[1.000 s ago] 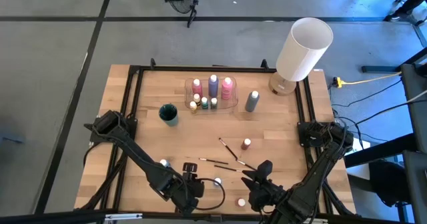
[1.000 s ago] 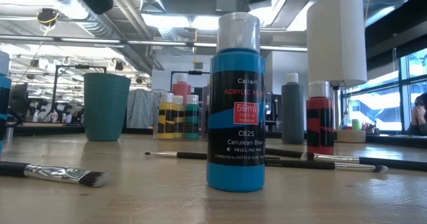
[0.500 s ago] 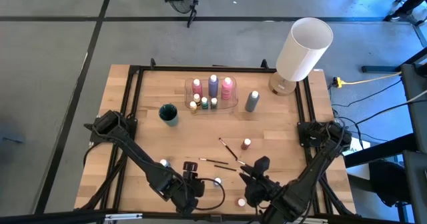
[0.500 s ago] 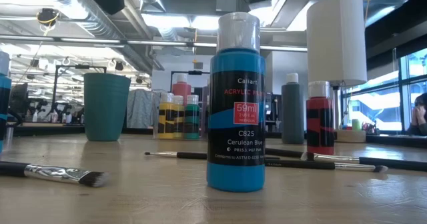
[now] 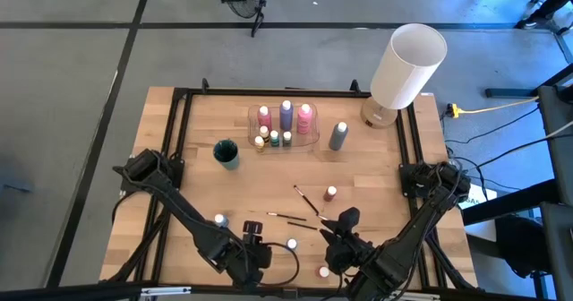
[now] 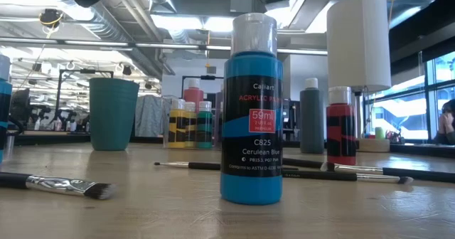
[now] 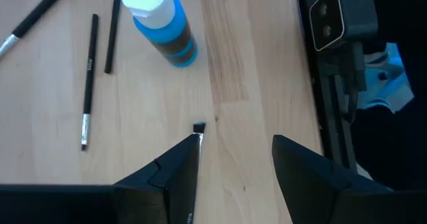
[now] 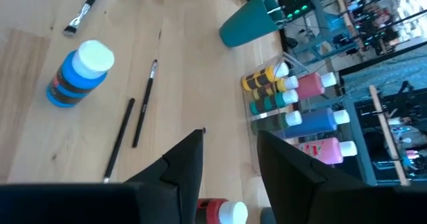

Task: Pick & Place Paint Supplies
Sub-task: Put the black paint brush into the green cup

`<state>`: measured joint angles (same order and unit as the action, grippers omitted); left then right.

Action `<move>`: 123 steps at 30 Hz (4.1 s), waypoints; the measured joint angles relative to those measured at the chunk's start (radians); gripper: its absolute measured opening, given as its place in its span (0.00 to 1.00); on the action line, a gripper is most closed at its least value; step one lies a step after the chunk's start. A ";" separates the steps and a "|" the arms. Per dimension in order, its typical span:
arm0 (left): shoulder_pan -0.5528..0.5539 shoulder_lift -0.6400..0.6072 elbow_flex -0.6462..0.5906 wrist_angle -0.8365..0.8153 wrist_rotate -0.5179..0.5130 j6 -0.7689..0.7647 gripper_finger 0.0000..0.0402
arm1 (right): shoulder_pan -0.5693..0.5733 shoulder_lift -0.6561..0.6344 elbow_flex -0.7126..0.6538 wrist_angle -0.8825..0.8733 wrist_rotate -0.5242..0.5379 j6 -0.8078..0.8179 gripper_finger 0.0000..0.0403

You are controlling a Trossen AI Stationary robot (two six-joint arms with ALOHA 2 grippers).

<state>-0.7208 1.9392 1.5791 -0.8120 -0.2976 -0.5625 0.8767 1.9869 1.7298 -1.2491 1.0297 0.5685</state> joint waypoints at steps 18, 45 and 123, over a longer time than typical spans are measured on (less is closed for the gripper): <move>0.003 0.000 0.000 0.003 -0.004 0.079 0.46 | -0.001 0.000 0.000 -0.001 -0.028 0.029 0.36; 0.042 0.046 0.000 0.040 0.033 0.128 0.46 | 0.001 0.000 0.000 -0.041 -0.074 0.080 0.36; 0.095 0.090 -0.068 0.100 -0.021 0.129 0.67 | 0.002 0.000 0.000 -0.159 -0.154 0.265 0.36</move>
<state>-0.6255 2.0296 1.5116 -0.7117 -0.3183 -0.4335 0.8787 1.9873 1.7296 -1.4084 0.8753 0.8339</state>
